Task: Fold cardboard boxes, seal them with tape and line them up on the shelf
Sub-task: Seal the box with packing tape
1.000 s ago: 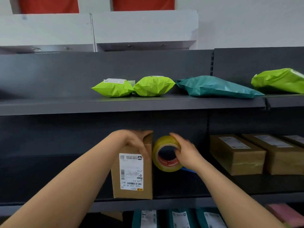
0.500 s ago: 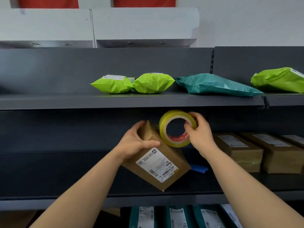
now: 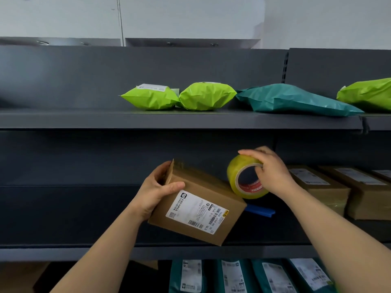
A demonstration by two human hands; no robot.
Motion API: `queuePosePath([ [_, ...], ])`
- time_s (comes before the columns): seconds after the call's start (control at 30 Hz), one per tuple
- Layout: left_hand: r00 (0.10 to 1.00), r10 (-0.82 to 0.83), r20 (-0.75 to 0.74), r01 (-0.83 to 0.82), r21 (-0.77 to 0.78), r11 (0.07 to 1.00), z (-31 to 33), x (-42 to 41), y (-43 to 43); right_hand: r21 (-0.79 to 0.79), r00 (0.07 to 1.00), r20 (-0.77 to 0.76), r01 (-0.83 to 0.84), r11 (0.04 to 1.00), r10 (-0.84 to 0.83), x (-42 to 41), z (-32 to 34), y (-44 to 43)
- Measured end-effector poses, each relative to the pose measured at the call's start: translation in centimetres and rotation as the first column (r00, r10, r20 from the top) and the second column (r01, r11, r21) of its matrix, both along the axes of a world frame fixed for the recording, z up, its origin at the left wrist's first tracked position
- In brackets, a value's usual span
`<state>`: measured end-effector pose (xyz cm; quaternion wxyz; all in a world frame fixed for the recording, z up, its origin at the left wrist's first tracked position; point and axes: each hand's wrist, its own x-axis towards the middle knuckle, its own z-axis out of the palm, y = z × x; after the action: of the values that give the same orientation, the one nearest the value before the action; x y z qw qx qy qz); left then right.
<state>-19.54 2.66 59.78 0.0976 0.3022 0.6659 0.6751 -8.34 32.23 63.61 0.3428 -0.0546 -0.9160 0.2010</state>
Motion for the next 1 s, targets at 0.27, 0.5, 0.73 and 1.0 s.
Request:
queuePosePath([
  [0.27, 1.0, 0.019, 0.024, -0.02, 0.039, 0.999, -1.2, -0.5, -0.8, 0.22, 0.993, 0.113, 0.011, 0.975, -0.037, 0.7, 1.1, 0.5],
  [0.5, 0.999, 0.009, 0.032, -0.012, 0.078, 0.997, -1.5, -0.5, -0.9, 0.303, 0.971, 0.225, 0.007, 0.953, -0.079, 0.8, 1.1, 0.7],
  [0.73, 1.0, -0.014, 0.028, 0.011, 0.091, 0.996, -1.5, -0.6, -0.9, 0.407, 0.957, 0.261, 0.007, 0.913, -0.123, 1.5, 1.4, 1.2],
  [1.0, 0.999, -0.028, 0.043, 0.023, 0.101, 0.995, -1.7, -0.8, -1.2, 0.445, 0.956, 0.28, -0.045, 0.894, -0.091, 1.1, 1.4, 1.8],
])
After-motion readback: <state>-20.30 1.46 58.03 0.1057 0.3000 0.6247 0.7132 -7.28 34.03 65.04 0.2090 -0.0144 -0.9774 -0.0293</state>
